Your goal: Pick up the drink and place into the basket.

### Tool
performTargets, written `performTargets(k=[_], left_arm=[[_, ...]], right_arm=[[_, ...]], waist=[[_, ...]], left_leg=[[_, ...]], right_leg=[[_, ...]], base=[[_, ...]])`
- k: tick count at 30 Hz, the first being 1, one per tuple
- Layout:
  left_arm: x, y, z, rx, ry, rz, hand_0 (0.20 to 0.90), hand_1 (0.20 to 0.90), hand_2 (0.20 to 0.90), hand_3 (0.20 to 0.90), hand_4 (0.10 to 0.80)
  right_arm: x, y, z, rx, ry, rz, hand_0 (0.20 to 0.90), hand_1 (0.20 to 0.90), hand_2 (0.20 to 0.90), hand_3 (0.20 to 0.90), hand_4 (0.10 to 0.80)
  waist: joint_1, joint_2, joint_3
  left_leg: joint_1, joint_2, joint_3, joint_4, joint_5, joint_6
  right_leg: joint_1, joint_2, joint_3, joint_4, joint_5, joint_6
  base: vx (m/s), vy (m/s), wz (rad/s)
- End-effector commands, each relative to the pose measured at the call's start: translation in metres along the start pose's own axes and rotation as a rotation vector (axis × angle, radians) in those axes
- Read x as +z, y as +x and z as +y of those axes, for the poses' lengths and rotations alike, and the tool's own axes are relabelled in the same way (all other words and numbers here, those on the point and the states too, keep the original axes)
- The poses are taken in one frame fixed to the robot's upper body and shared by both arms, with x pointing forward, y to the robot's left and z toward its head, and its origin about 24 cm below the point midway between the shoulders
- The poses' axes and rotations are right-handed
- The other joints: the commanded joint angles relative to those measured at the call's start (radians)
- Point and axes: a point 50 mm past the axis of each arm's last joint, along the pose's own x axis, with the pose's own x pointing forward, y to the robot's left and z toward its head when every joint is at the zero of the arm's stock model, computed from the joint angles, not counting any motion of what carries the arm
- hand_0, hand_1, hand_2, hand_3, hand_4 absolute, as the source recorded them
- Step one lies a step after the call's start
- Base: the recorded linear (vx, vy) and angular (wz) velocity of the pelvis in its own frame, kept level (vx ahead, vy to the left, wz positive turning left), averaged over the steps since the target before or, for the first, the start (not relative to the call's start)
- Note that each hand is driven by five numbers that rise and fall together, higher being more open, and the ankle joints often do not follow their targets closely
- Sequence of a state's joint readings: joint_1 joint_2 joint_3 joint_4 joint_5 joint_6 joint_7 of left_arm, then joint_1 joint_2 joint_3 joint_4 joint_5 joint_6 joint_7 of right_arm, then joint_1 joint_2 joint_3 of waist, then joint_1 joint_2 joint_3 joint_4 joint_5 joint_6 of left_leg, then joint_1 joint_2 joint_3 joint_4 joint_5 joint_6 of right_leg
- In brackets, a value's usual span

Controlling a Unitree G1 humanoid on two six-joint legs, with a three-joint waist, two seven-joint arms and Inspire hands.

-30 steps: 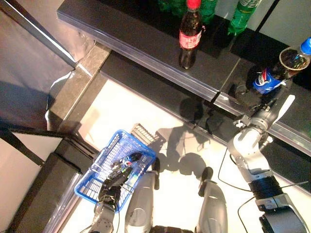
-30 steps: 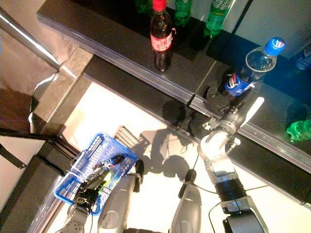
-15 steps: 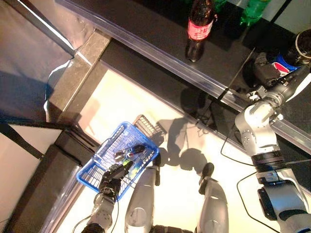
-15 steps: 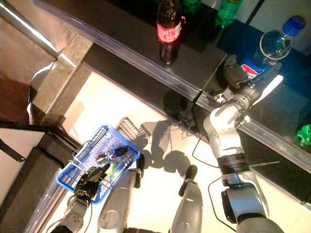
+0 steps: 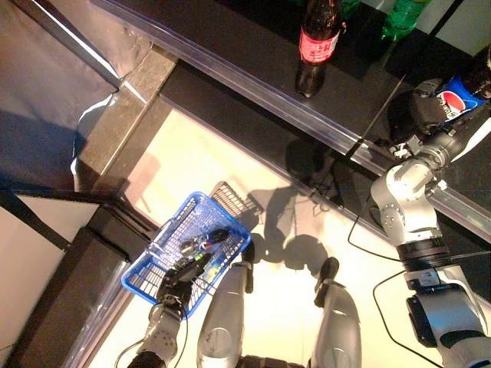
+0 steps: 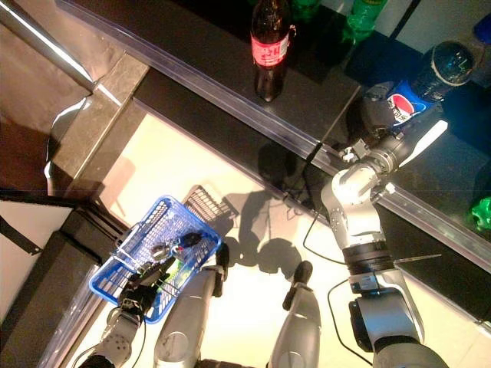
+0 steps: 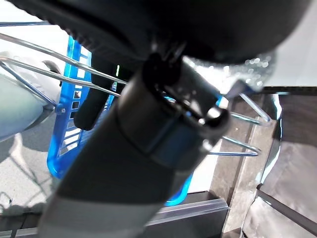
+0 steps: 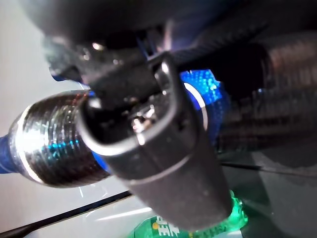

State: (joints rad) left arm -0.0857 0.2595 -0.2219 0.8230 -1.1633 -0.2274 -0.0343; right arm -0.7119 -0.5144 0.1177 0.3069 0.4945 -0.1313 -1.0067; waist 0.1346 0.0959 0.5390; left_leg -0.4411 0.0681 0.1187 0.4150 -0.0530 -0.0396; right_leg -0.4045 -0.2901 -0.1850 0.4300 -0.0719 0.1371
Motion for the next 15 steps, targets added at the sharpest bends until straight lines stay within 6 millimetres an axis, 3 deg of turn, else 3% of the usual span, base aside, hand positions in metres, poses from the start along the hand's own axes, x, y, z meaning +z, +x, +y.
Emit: performTargets(k=[1, 8, 15], left_arm=[[0.028, -0.006, -0.025, -0.225, -0.004, -0.158, 0.3, 0.3, 0.3, 0.2, 0.1], [0.033, -0.009, -0.028, -0.255, -0.029, -0.2, 0.3, 0.3, 0.3, 0.2, 0.1], [0.034, -0.017, -0.025, -0.257, -0.056, -0.248, 0.3, 0.3, 0.3, 0.2, 0.1]], right_arm=[[0.084, 0.02, 0.009, 0.018, 0.19, -0.318, 0.3, 0.3, 0.3, 0.2, 0.1], [0.085, 0.001, 0.002, 0.116, 0.174, -0.386, 0.3, 0.3, 0.3, 0.2, 0.1], [0.079, -0.031, -0.009, 0.313, 0.12, -0.448, 0.3, 0.3, 0.3, 0.2, 0.1]], waist=[[-0.005, 0.01, -0.019], [-0.023, 0.008, -0.019], [-0.058, 0.012, -0.034]], left_leg=[[0.039, -0.026, -0.058, -0.011, 0.005, 0.028], [0.106, -0.027, -0.058, -0.009, -0.001, 0.02], [0.206, -0.019, -0.044, -0.045, 0.015, 0.001]], right_leg=[[0.041, 0.003, -0.021, 0.049, -0.011, -0.056], [0.095, 0.006, -0.032, 0.089, -0.047, -0.074], [0.174, 0.014, -0.031, 0.1, -0.079, -0.09]], base=[[-0.043, 0.005, 0.0], [-0.012, 0.005, 0.0], [-0.001, 0.045, 0.01]])
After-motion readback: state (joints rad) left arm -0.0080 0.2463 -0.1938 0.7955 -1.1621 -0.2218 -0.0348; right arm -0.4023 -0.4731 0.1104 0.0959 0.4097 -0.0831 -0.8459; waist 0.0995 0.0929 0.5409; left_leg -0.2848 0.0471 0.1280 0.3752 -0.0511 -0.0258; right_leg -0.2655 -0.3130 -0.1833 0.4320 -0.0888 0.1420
